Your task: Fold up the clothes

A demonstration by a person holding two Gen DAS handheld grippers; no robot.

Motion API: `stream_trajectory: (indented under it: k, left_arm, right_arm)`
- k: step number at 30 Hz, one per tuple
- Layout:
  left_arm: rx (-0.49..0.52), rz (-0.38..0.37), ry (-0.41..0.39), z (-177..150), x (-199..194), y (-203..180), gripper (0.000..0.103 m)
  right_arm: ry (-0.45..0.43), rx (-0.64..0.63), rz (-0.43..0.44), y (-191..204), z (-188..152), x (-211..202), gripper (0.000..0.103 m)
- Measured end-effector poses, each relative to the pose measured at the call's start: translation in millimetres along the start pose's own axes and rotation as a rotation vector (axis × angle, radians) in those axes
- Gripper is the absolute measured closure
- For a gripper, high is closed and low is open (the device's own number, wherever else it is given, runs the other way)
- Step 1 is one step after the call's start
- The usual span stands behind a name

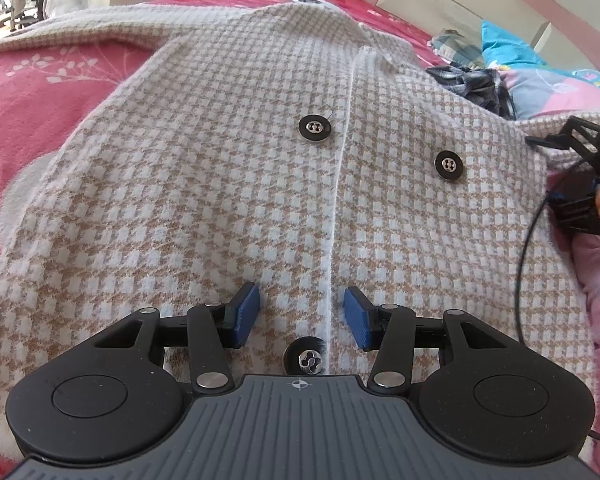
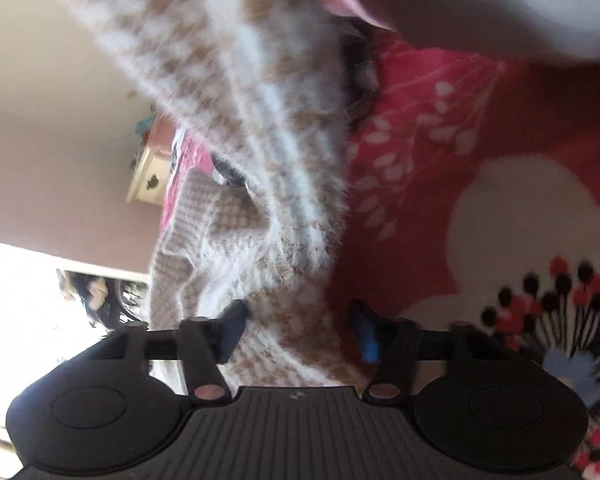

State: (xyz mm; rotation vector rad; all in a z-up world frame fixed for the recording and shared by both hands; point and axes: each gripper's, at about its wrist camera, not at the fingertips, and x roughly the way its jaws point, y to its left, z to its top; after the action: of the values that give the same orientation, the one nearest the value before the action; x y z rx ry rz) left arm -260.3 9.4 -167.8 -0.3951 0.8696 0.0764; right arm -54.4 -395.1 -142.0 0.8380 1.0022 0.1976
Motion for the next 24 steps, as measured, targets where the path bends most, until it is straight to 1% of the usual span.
stream_trajectory:
  k: [1, 2, 4, 5, 7, 9, 10, 11, 14, 15, 16, 20, 21, 22, 23, 24]
  left_arm:
    - [-0.001, -0.003, 0.0, 0, 0, 1, 0.055]
    - [0.0, -0.005, 0.0, 0, 0, 1, 0.055]
    - [0.004, -0.008, 0.0, 0, 0, 1, 0.055]
    - [0.007, -0.009, -0.001, 0, 1, 1, 0.055]
    - [0.011, -0.012, 0.001, 1, 2, 2, 0.055]
    - [0.013, -0.015, 0.004, 1, 3, 2, 0.055]
    - [0.014, -0.016, 0.005, 1, 3, 2, 0.055]
    - [0.016, -0.017, 0.006, 1, 3, 3, 0.055]
    - [0.021, -0.016, 0.008, 2, 5, 2, 0.055]
    - [0.021, -0.016, 0.008, 1, 4, 3, 0.055]
    - [0.02, -0.016, 0.008, 1, 4, 3, 0.055]
    - [0.009, -0.019, 0.007, 2, 3, 5, 0.055]
    - [0.006, -0.02, 0.006, 2, 3, 5, 0.055]
    - [0.003, -0.021, 0.006, 2, 2, 5, 0.055]
    - [-0.002, -0.023, 0.007, 2, 2, 5, 0.055]
    - [-0.008, -0.026, 0.007, 3, 2, 5, 0.055]
  right_arm:
    - [-0.017, -0.085, -0.048, 8, 1, 0, 0.088]
    - [-0.048, -0.19, -0.105, 19, 3, 0, 0.089]
    - [-0.105, -0.35, -0.149, 37, 6, 1, 0.091]
    - [-0.117, -0.408, -0.166, 43, 9, 4, 0.091]
    - [-0.115, -0.49, -0.199, 51, 14, 15, 0.091]
    - [-0.08, -0.535, -0.241, 45, 17, 34, 0.091]
    - [-0.059, -0.554, -0.275, 39, 17, 43, 0.081]
    - [-0.038, -0.54, -0.305, 30, 17, 51, 0.071]
    - [-0.012, -0.414, -0.302, 22, 24, 44, 0.059]
    - [-0.002, -0.388, -0.312, 23, 26, 38, 0.048]
    - [0.009, -0.373, -0.333, 26, 26, 29, 0.042]
    - [0.059, -0.368, -0.366, 36, 20, -24, 0.04]
    - [0.082, -0.368, -0.349, 40, 15, -40, 0.041]
    - [0.11, -0.382, -0.317, 47, 8, -54, 0.045]
    - [0.139, -0.407, -0.287, 54, -3, -66, 0.046]
    - [0.168, -0.436, -0.258, 60, -15, -76, 0.051]
